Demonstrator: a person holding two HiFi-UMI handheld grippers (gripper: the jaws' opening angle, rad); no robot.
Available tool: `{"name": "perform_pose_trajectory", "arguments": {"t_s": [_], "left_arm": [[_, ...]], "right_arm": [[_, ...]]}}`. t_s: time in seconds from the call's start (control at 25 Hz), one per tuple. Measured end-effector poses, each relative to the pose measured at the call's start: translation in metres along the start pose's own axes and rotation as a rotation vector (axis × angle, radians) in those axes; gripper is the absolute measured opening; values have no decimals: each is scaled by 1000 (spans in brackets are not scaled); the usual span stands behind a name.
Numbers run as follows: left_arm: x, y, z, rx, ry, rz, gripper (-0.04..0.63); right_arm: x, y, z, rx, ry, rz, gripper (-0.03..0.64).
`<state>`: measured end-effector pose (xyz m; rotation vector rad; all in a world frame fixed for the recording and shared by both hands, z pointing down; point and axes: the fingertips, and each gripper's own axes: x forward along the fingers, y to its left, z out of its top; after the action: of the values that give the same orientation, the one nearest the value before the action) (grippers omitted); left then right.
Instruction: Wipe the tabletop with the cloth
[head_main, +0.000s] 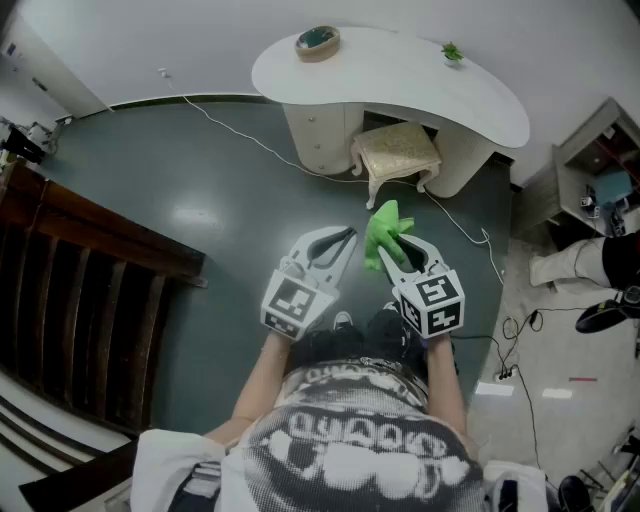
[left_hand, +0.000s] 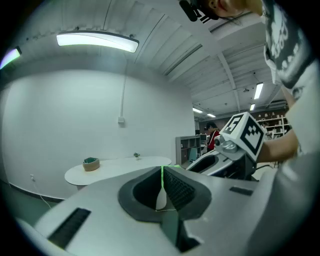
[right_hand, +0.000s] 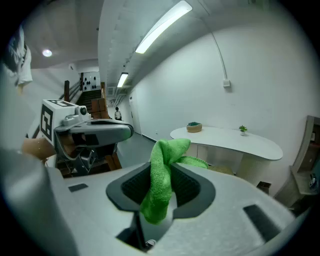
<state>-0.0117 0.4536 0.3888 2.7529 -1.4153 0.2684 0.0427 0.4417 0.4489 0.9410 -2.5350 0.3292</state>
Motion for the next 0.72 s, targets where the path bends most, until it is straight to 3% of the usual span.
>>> {"name": "perform_pose_trajectory", "arguments": {"t_s": [0.32,0.72], "left_arm": [[0,1,-7,2,-22,5,14],[3,3,-15,-48,3,-17,14]], "right_arm": [[-1,-1,0,-2,-7,-20,123],[-1,-5,-14,39,23,-39,123]]}}
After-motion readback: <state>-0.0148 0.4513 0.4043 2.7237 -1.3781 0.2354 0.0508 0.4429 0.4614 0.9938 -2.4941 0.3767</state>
